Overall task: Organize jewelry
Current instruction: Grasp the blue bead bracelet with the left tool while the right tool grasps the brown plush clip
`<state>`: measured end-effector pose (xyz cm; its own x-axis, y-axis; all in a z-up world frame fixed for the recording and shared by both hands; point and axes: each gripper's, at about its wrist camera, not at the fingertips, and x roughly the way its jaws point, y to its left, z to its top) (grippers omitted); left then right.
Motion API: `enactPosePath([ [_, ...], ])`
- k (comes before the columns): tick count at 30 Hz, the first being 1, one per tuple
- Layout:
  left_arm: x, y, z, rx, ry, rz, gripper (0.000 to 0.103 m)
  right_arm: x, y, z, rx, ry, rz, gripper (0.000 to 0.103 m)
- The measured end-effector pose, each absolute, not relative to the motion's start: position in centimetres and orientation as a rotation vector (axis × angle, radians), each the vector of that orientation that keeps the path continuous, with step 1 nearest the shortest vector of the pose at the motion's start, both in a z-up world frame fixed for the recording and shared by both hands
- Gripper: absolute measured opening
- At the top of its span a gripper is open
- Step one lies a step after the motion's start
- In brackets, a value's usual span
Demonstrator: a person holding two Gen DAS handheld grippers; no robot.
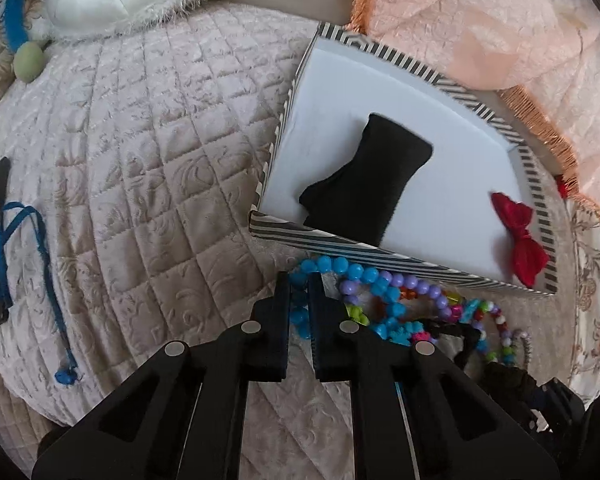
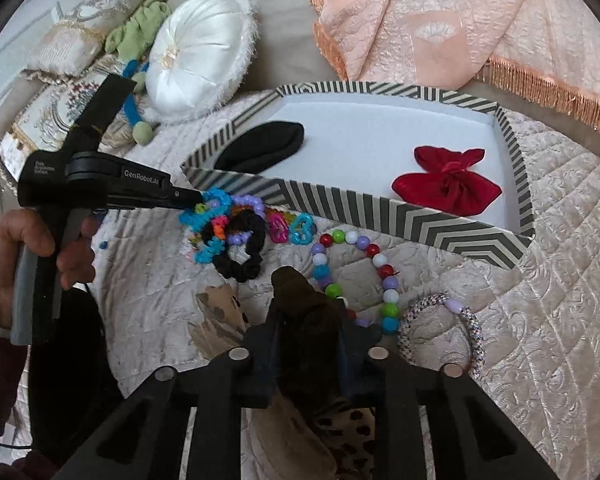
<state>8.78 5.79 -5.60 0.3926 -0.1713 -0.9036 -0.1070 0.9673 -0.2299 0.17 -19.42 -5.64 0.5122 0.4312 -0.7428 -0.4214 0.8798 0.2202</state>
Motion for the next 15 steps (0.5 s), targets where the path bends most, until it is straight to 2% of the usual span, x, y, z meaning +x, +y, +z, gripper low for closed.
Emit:
enactPosePath([
  [4, 7.6, 6.4, -3.4, -0.289, 1.125, -0.061, 0.007, -0.7, -20.2, -3.7, 0.040, 0.854, 0.536, 0.014],
  [15, 5.0, 5.8, 2.3, -0.253, 1.011, -0.112, 0.007, -2.6, -21.7, 0.2, 0.104, 0.769, 0.557, 0.013],
])
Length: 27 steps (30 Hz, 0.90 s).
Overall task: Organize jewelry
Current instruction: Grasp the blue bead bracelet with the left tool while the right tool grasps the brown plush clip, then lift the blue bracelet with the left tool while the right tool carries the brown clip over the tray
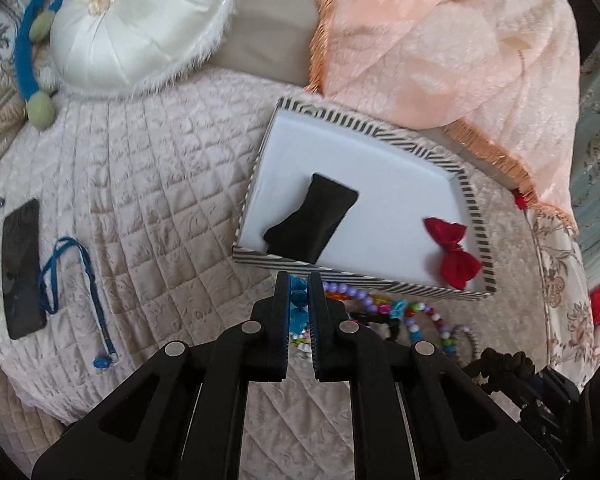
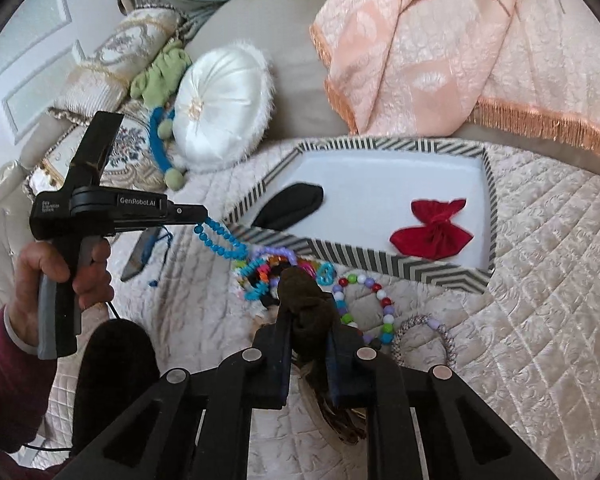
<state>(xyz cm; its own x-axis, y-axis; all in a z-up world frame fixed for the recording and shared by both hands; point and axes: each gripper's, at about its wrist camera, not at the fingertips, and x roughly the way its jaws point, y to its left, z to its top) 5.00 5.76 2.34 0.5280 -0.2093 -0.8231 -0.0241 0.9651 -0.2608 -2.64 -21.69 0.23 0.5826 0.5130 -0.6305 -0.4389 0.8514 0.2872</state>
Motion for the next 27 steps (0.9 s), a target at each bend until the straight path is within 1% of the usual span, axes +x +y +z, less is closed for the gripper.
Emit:
enactPosePath([
  [13, 4.0, 4.0, 6.3, -0.197, 0.935, -0.137, 0.007, -3.0, -22.6, 3.8, 0.133, 0.689, 0.569, 0.013],
  [27, 7.1, 1.5, 6.5, -0.099, 0.914, -0.113, 0.007, 1.3, -22.7, 5.0, 0.108, 0.683, 0.518, 0.013],
])
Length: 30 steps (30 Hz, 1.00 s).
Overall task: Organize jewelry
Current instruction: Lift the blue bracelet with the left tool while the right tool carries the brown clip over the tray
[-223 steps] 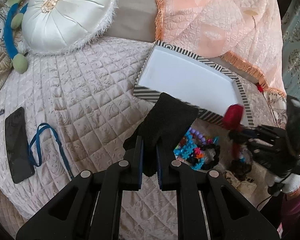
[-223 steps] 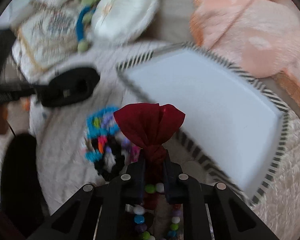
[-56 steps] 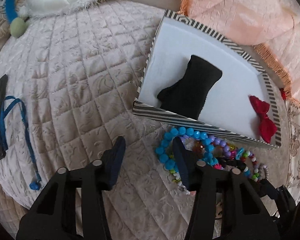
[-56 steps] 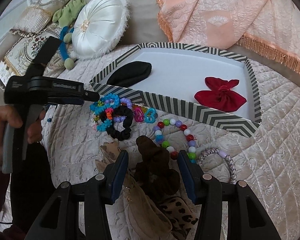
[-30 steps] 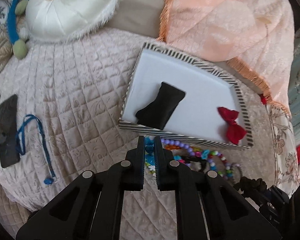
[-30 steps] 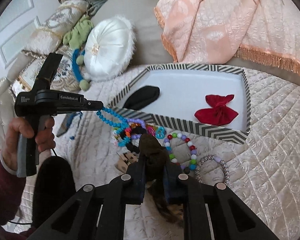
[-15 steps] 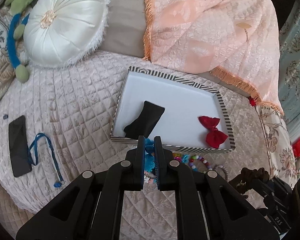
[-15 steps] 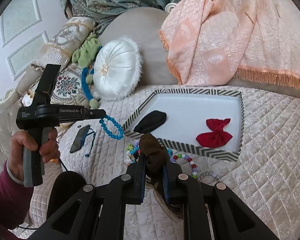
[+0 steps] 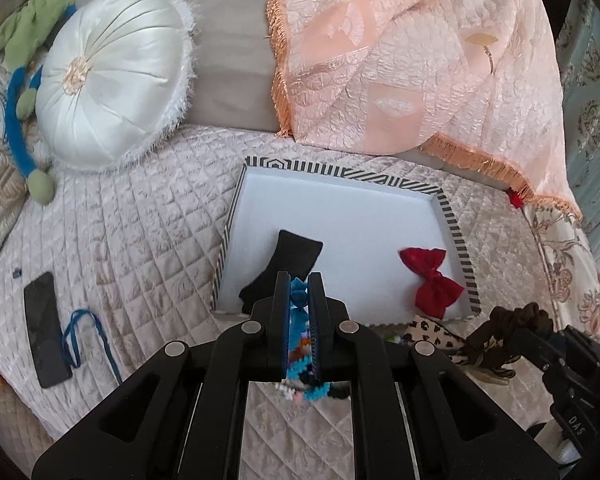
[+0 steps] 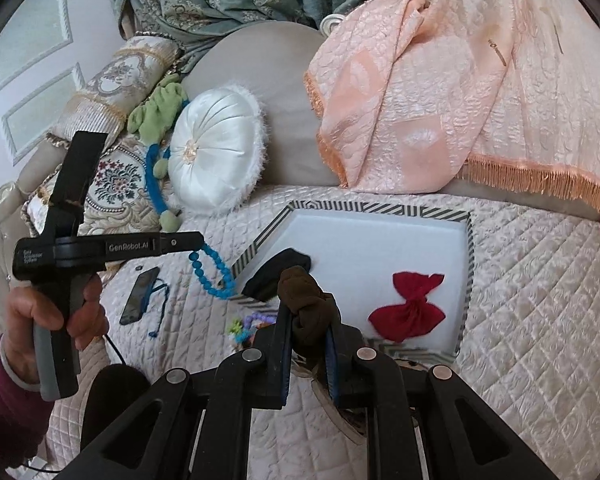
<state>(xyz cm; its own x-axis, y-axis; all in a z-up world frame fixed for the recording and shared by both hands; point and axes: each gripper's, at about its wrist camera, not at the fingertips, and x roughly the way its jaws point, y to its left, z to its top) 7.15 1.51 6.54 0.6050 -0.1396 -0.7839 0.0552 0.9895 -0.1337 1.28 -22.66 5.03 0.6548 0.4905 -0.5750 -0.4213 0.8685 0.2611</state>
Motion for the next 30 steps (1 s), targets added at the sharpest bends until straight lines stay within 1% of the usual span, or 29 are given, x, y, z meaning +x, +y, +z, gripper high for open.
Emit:
enactPosePath([
  [12, 12.5, 1.8, 6.1, -0.077, 0.920, -0.066, 0.007, 6.4, -21.8, 4.9, 0.095, 0.701, 0.502, 0.013],
  [21, 14.9, 2.2, 5.8, -0.067, 0.926, -0.044, 0.007, 9.0, -21.4, 4.9, 0.077, 0.714, 0.493, 0.013],
  [30, 17.9, 2.0, 4.1, -0.103, 0.969, -0.046, 0.007, 12.7, -21.9, 4.6, 0.090, 0.733, 0.465, 0.013],
])
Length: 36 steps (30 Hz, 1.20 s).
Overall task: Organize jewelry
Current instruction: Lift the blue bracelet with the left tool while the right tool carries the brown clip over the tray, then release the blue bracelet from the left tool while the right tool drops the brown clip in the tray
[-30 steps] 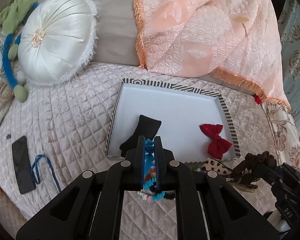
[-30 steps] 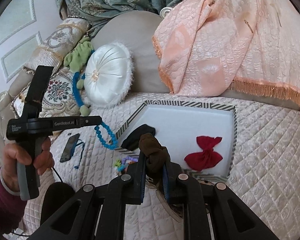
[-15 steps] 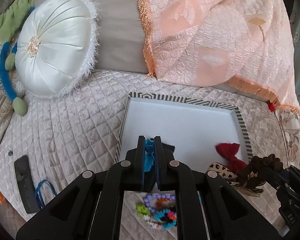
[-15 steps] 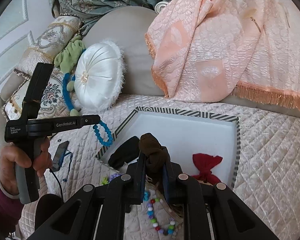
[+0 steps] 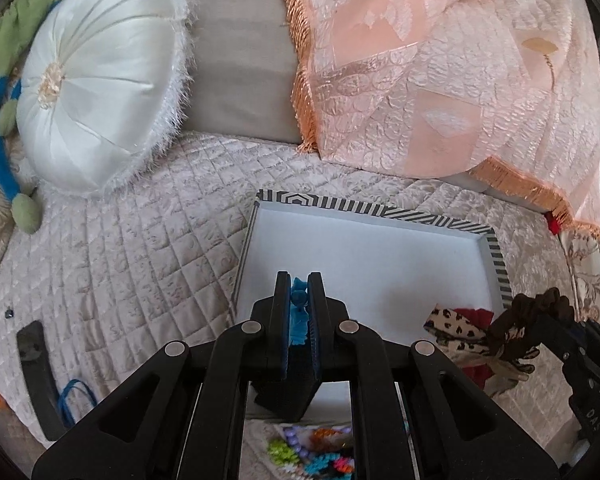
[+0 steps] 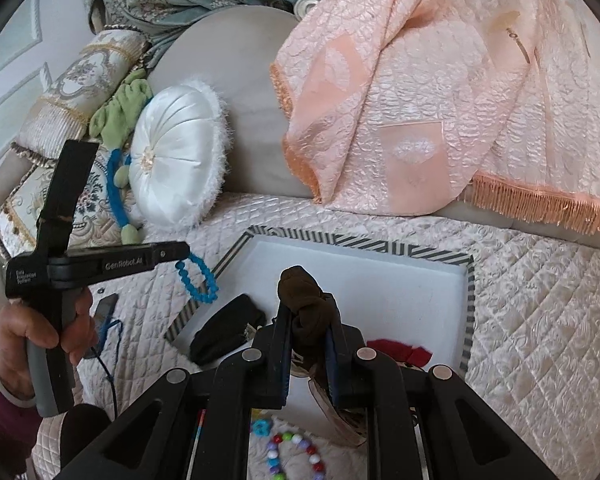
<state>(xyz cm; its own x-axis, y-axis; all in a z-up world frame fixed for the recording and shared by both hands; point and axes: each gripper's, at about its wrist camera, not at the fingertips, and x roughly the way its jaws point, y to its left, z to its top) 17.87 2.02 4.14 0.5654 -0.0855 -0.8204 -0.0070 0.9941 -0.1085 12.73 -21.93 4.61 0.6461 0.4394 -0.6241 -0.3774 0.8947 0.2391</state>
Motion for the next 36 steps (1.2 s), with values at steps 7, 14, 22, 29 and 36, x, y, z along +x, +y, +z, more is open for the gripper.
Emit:
enactPosePath([
  [7, 20.0, 1.5, 1.5, -0.110, 1.006, -0.031, 0.007, 16.9, -23.0, 2.3, 0.168, 0.804, 0.455, 0.013],
  [14, 21.1, 3.0, -1.6, -0.117, 1.057, 0.019, 0.007, 21.5, -25.6, -1.2, 0.244, 0.870, 0.370, 0.013],
  [22, 21.3, 3.5, -2.9, -0.110, 1.069, 0.022, 0.008, 23.0, -28.0, -4.1, 0.219, 0.933, 0.197, 0.032],
  [29, 20.3, 3.4, -2.3, -0.119, 1.065, 0.013, 0.044, 19.8, -27.5, -1.7, 0.160, 0.869, 0.237, 0.039],
  [36, 17.2, 3.3, -0.8, -0.093, 1.036, 0.029, 0.044, 15.1, -26.9, 0.1, 0.163, 0.817, 0.281, 0.039],
])
